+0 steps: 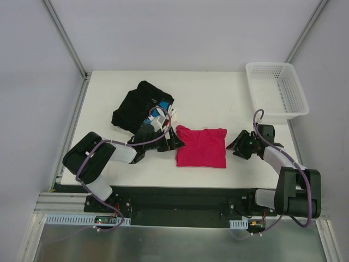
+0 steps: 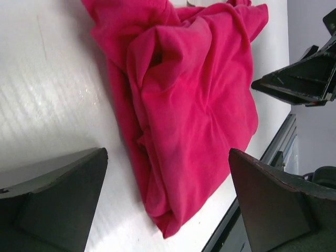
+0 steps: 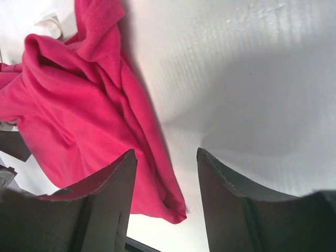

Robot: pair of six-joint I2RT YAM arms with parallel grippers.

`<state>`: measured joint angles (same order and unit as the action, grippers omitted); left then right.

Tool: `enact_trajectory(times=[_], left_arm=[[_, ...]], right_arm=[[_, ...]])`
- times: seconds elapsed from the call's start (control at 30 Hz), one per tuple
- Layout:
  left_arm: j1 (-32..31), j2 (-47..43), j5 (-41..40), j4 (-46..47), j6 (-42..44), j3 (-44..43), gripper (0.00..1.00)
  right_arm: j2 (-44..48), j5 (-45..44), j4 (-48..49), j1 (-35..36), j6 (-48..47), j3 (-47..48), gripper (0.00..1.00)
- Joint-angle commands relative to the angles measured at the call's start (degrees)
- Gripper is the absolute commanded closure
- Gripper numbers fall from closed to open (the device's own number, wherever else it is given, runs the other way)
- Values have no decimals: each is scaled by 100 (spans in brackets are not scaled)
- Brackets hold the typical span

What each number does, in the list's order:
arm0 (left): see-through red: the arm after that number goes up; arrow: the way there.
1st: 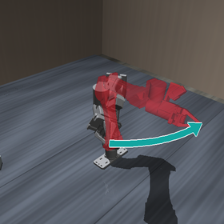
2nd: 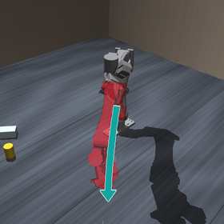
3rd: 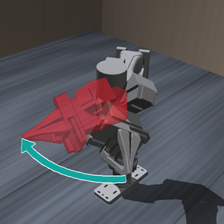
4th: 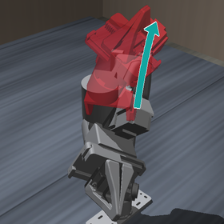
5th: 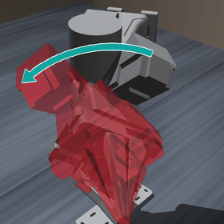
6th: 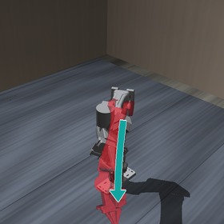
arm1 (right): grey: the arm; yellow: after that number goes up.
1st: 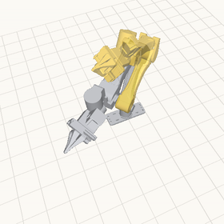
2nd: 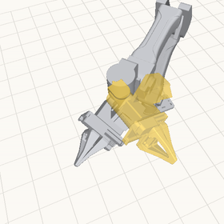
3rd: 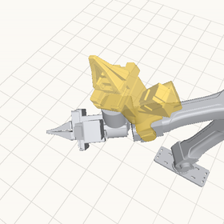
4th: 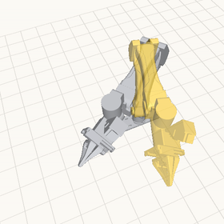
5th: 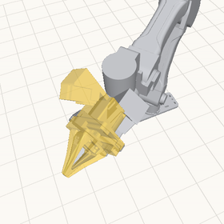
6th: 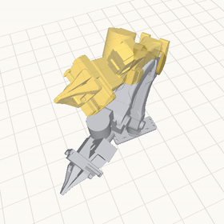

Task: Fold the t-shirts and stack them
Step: Put the neatly folded tshirt into the corner of the board with both arms

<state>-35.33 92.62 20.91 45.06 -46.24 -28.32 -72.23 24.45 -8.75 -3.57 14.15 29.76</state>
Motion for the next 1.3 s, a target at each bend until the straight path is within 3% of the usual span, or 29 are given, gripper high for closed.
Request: enact_trajectory(times=[0.0, 0.5, 1.27], left_arm=[[-62, 352, 256, 284, -8, -306, 1], [-105, 1004, 511, 653, -430, -473, 1], [-114, 1162, 766, 1057, -632, -421, 1]], right_arm=[[51, 33, 137, -170, -158, -84, 48], [-371, 403, 1051, -302, 52, -462, 48], [-1338, 1624, 1315, 67, 817, -242, 47]])
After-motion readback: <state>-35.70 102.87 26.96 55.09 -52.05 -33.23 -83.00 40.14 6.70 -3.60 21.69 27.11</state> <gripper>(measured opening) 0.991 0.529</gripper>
